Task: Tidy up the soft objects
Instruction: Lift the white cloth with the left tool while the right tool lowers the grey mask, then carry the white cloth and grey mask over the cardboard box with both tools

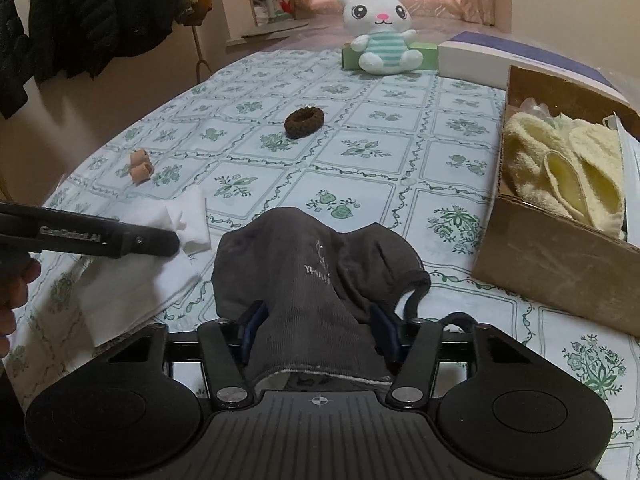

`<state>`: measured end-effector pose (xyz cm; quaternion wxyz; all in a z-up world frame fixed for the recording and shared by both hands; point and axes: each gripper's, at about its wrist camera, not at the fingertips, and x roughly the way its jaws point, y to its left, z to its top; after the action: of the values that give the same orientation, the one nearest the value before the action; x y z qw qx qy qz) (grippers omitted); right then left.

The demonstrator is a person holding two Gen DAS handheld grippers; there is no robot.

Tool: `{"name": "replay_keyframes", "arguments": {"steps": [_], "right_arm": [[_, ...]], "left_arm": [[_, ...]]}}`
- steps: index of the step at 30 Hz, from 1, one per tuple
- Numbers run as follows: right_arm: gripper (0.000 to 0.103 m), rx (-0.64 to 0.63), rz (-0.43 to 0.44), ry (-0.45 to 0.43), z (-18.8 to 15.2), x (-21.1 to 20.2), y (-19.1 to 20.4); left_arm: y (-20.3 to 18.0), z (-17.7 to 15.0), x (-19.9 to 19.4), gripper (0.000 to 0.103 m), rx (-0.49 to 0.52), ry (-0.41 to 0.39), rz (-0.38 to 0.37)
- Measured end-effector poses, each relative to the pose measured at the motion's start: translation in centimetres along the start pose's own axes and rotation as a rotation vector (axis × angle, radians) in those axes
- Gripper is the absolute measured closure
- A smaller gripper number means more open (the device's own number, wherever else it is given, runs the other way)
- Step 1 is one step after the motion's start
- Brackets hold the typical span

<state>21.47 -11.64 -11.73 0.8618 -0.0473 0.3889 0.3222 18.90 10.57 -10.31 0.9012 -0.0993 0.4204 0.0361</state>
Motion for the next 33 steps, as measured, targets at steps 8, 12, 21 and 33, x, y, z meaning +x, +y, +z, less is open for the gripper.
{"name": "replay_keyframes", "arguments": {"steps": [8,12,21,33], "right_arm": [[0.073,0.027,-0.006,-0.002,0.0,-0.2,-0.5],[0.088,0.073,0.032,0.008,0.0,-0.5,-1.1],[0.096,0.059,0.076,-0.050,0.4,-3.7,-0.2],[0.097,0.123,0.106,-0.176,3.3,-9.3,-1.2]], "left_arm": [[-0.4,0.0,-0.4,0.079,-0.013,0.002,-0.001],[-1.0,-0.2,-1.1,0.083,-0.011,0.010,-0.013],[-2.4,0.6,-5.2,0.084,0.017,-0.059,-0.026],[-6.1,4.8,-10.0,0.084,0.096,-0.200,-0.070]]}}
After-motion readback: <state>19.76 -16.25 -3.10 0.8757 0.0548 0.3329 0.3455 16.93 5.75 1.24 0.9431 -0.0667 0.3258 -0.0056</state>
